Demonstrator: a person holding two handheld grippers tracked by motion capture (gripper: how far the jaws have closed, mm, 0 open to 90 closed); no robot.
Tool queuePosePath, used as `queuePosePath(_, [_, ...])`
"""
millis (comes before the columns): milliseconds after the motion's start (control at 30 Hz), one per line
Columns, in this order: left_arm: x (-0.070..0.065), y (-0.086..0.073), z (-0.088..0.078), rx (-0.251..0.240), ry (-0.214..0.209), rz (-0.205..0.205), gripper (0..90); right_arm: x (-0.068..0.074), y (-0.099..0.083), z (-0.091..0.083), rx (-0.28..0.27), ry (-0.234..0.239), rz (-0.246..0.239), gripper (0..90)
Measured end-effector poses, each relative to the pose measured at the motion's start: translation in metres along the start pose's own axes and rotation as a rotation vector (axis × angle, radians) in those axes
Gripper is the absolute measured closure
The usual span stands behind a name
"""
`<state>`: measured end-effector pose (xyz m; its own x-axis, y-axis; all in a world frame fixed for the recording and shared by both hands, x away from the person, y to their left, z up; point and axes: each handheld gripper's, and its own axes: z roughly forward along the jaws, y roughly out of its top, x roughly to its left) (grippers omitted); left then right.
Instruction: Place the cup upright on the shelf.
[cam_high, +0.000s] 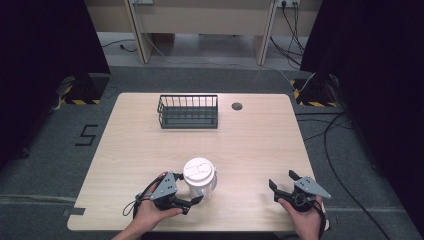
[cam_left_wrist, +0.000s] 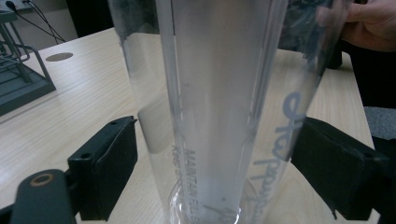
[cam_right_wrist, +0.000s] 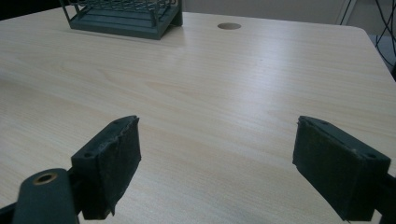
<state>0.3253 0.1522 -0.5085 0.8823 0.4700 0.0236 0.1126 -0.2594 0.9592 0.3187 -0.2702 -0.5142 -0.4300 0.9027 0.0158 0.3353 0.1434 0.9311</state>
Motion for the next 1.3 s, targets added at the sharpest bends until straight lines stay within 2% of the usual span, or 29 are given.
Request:
queuePosePath(367, [0.000, 0.001, 0.014, -0.003, -0.008, -0.003, 14.3, 0.000, 0.000, 0.000, 0.003, -0.001, -0.004, 15.7])
queuePosePath(800, [-0.001, 0.000, 0.016, -0.006, -0.013, -0.013, 17.3, 0.000, 0.000, 0.001, 0.006, 0.000, -0.004, 15.8])
queuePosePath(1033, [-0.001, 0.005, 0.016, 0.009, -0.023, 0.004, 17.5, 0.000, 0.000, 0.001, 0.005, 0.001, -0.003, 15.8])
queuePosePath(1300, [0.001, 0.013, 0.017, 0.006, -0.007, 0.026, 17.6, -0.001, 0.000, 0.000, 0.004, 0.001, -0.001, 15.7])
